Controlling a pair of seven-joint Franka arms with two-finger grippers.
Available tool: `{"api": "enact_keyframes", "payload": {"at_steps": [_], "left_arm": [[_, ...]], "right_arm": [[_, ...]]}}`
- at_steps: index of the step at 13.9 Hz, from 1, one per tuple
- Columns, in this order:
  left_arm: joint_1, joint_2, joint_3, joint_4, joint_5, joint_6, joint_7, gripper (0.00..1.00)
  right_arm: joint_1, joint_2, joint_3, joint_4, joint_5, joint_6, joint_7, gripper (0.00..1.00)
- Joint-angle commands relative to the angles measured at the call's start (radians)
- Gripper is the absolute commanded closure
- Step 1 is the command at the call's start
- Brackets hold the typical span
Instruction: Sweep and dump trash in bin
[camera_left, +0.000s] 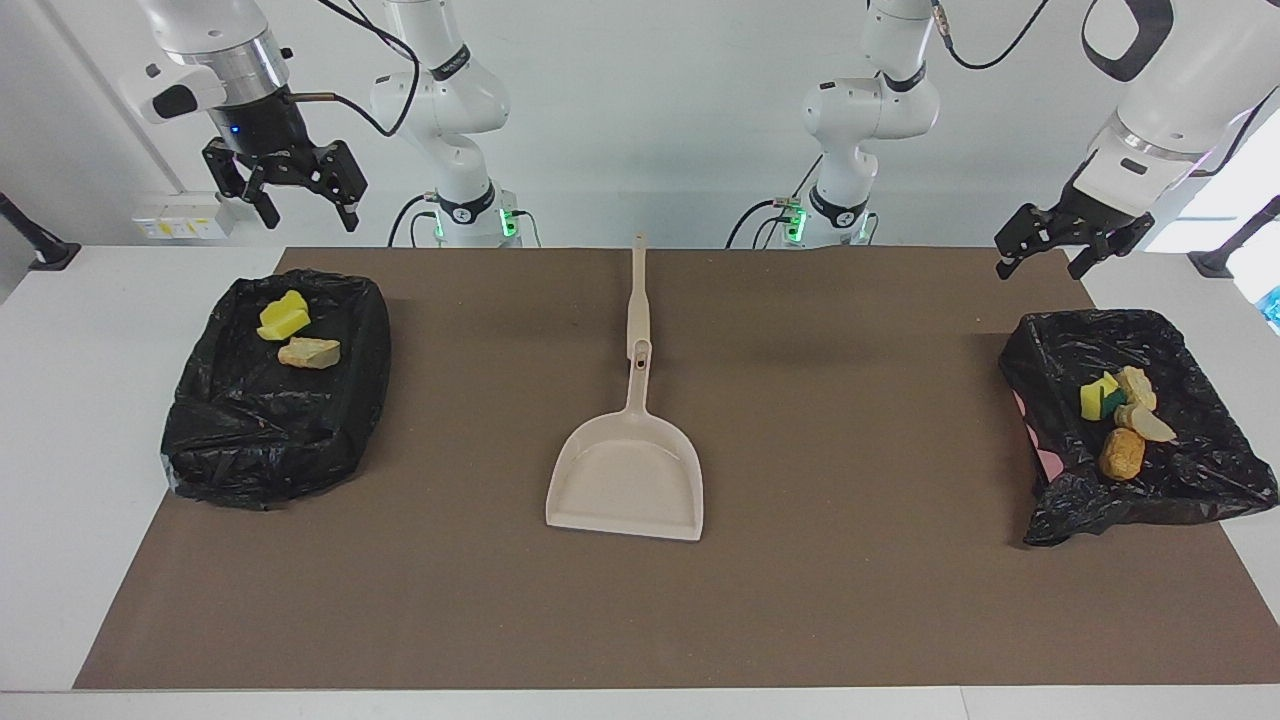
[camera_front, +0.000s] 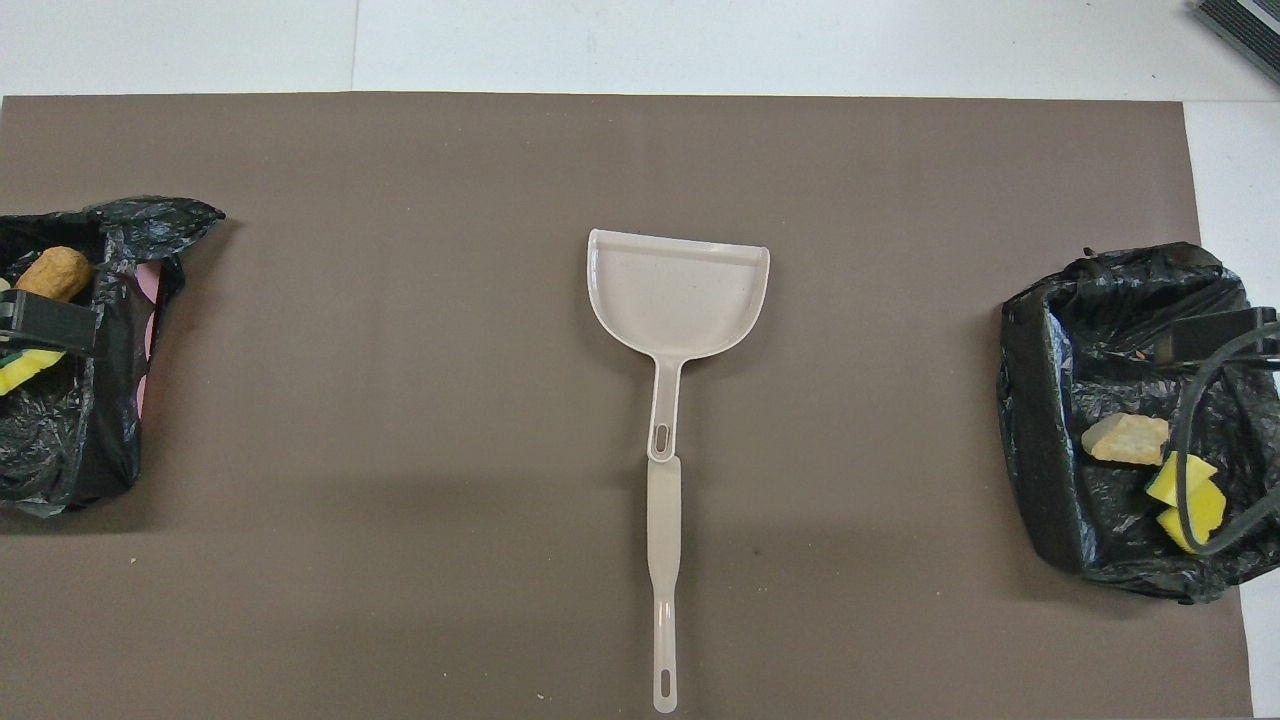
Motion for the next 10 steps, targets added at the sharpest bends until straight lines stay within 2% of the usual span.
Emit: {"api": "enact_keyframes", "payload": {"at_steps": [1, 10], "left_arm": [[-0.012, 0.006, 0.002, 0.002, 0.018, -0.002, -0.008, 0.0], [-0.015, 0.04, -0.002, 0.024, -0.001, 0.015, -0.007, 0.0]], "right_arm": [[-0.007, -0.007, 0.004, -0.009, -0.002, 0.008, -0.026, 0.0], [-0.007, -0.007, 0.004, -0.009, -0.002, 0.008, -0.026, 0.0]]}}
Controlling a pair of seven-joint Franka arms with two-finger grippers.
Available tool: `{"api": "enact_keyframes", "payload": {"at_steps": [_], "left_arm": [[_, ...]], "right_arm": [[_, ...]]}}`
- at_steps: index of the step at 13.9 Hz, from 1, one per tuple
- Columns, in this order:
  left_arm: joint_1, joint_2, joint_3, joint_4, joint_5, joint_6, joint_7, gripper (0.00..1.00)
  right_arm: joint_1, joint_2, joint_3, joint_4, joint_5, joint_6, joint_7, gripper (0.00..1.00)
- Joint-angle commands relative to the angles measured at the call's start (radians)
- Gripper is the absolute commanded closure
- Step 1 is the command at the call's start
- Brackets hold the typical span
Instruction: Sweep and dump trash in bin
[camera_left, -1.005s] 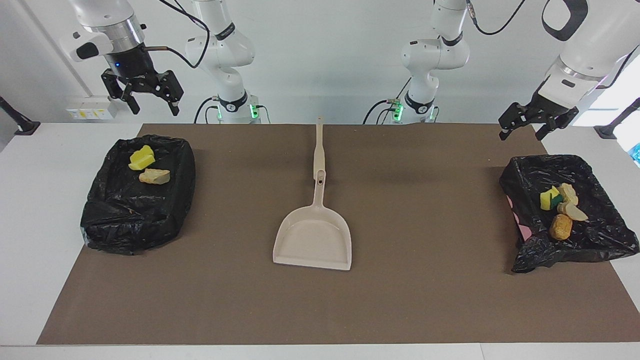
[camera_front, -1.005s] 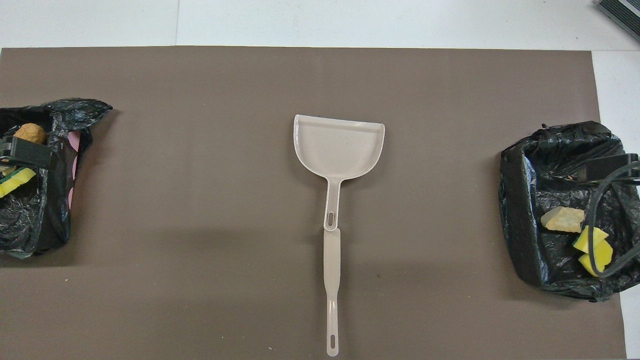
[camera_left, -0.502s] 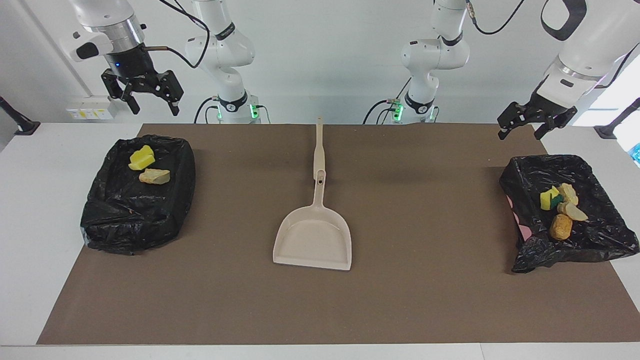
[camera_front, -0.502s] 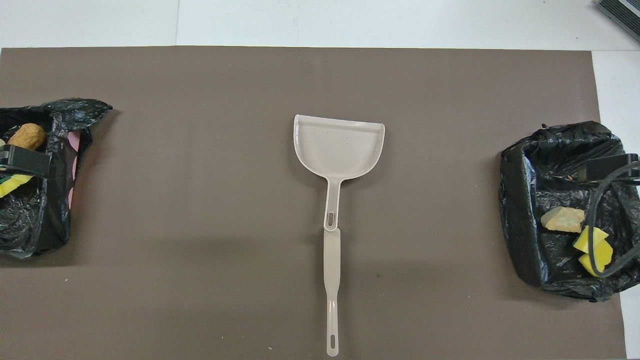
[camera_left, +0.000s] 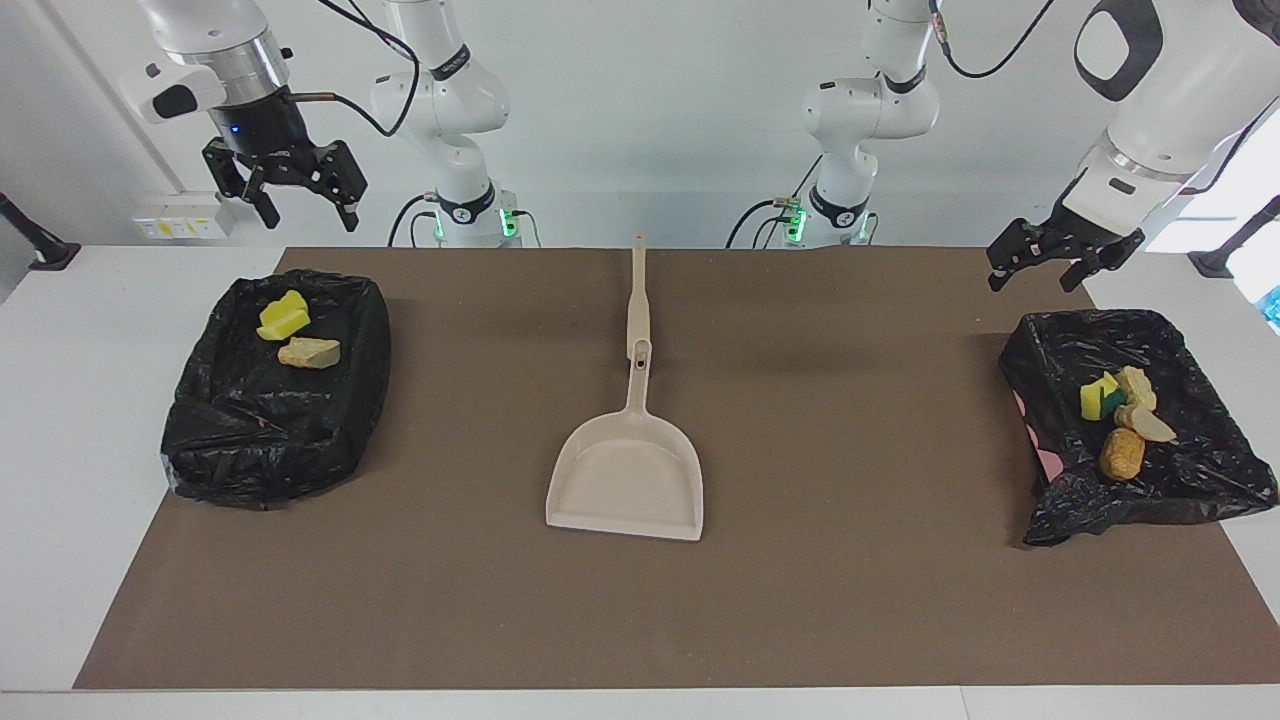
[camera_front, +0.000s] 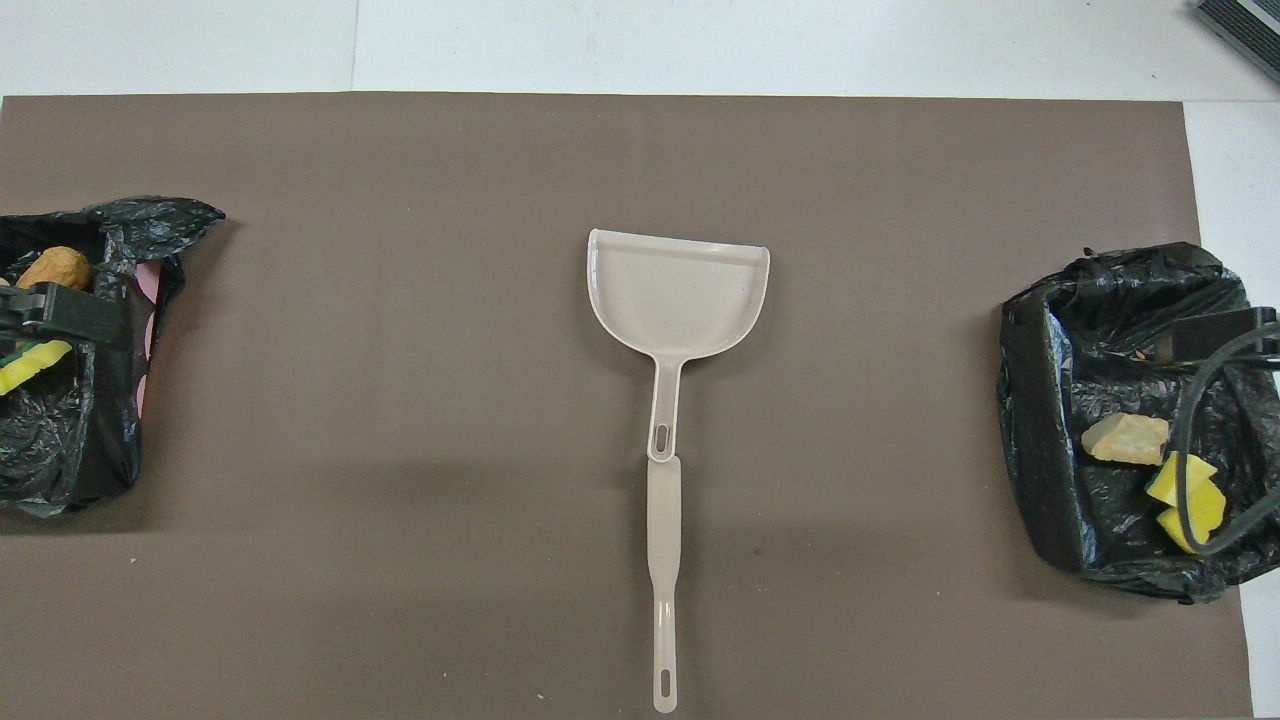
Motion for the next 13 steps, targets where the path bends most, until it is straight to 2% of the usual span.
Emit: {"api": "enact_keyframes", "payload": {"at_steps": [1, 13], "left_arm": [[-0.014, 0.009, 0.008, 0.019, 0.002, 0.002, -0.007, 0.0], [-0.035, 0.009, 0.007, 0.019, 0.003, 0.002, -0.007, 0.0]], "right_arm": [[-0.007, -0.007, 0.004, -0.009, -0.002, 0.008, -0.026, 0.0], [-0.007, -0.007, 0.004, -0.009, -0.002, 0.008, -0.026, 0.0]]}}
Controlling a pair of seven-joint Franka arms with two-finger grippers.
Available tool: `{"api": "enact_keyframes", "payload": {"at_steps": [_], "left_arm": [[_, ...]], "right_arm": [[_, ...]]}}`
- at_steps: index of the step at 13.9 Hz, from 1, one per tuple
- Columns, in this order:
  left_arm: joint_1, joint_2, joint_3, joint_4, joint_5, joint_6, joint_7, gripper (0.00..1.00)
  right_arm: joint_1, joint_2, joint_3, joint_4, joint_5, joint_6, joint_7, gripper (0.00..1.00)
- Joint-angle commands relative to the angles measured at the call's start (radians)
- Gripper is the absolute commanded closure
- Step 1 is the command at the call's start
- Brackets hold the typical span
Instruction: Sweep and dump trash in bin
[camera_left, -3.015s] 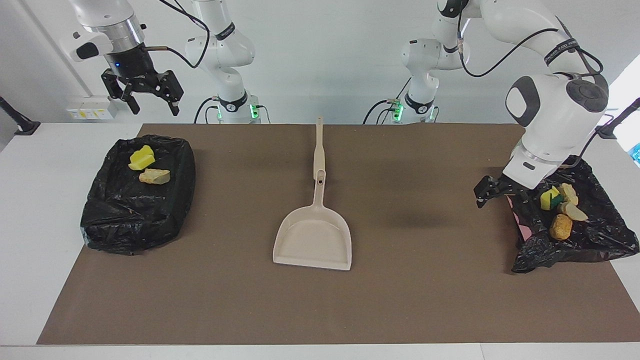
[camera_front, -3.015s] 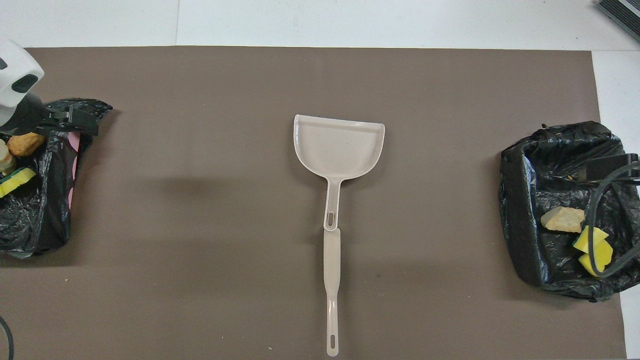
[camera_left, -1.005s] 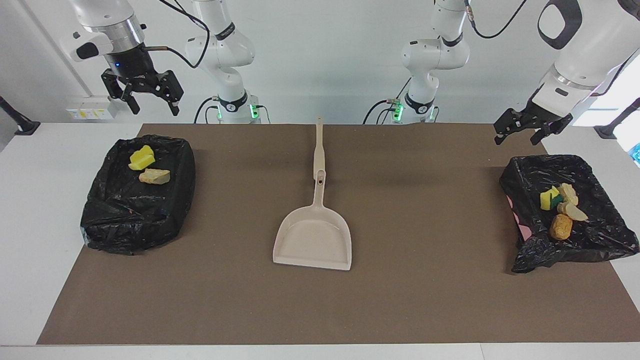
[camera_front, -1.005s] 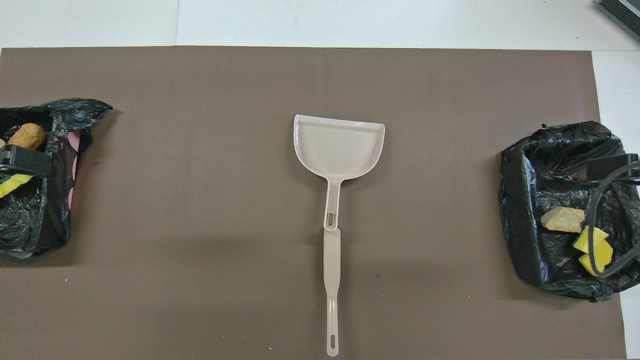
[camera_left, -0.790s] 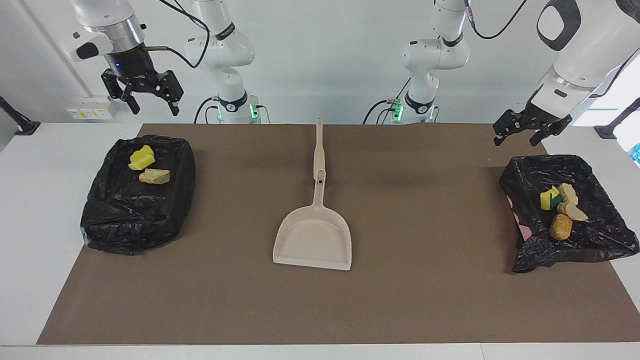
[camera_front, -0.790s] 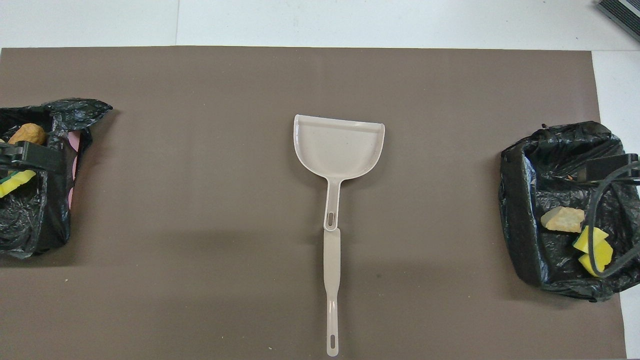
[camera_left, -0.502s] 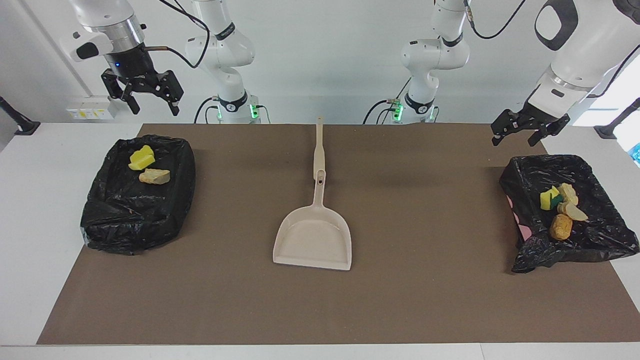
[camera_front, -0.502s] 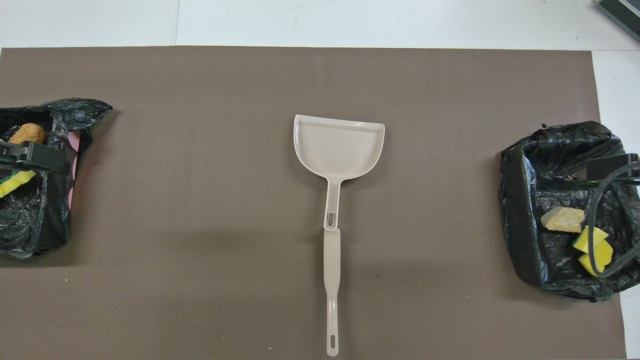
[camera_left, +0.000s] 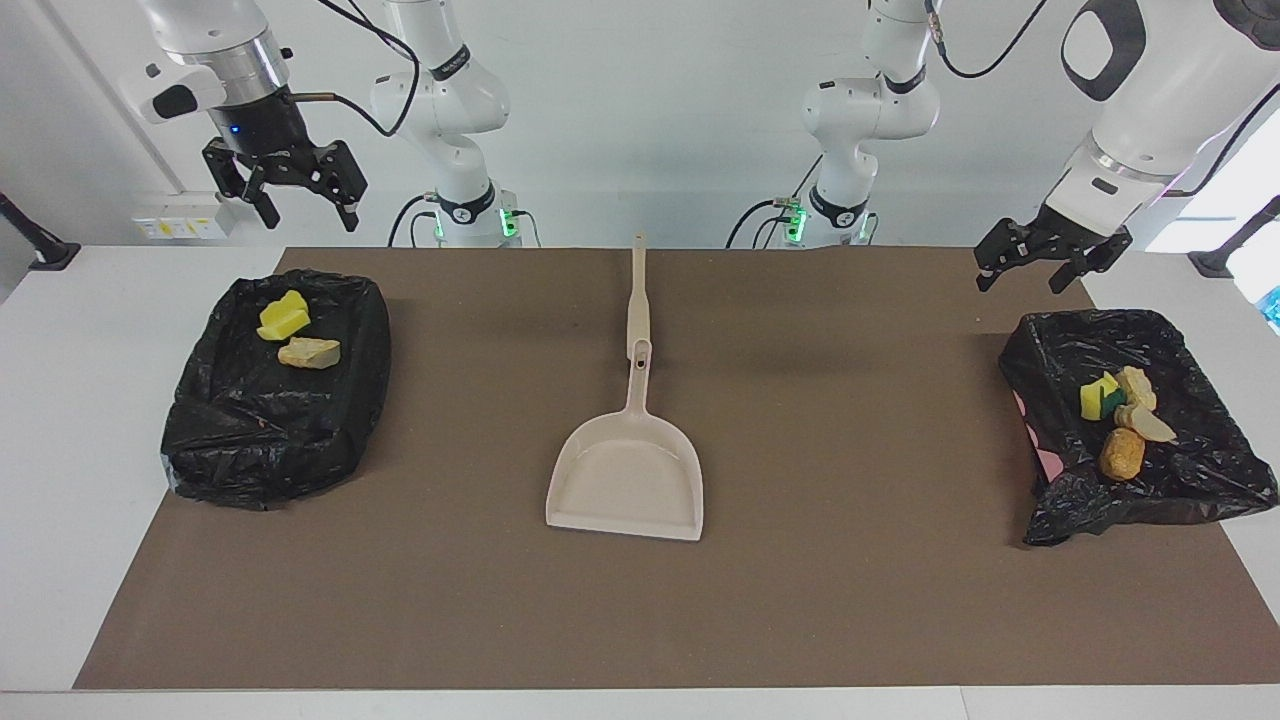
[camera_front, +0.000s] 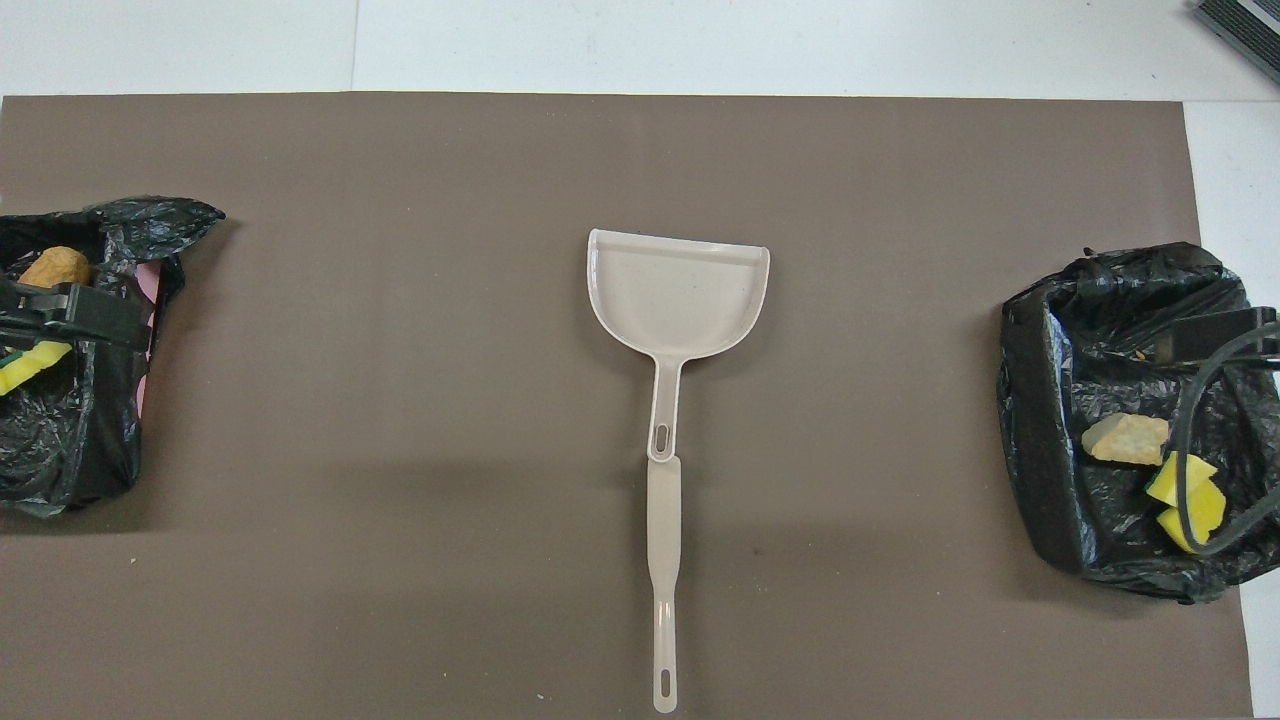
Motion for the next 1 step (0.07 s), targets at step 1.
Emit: {"api": "enact_keyframes", "payload": {"at_steps": [1], "left_arm": [[-0.014, 0.009, 0.01, 0.016, 0.003, 0.0, -0.007, 0.0]], "right_arm": [[-0.007, -0.007, 0.004, -0.011, -0.002, 0.008, -0.025, 0.0]]}}
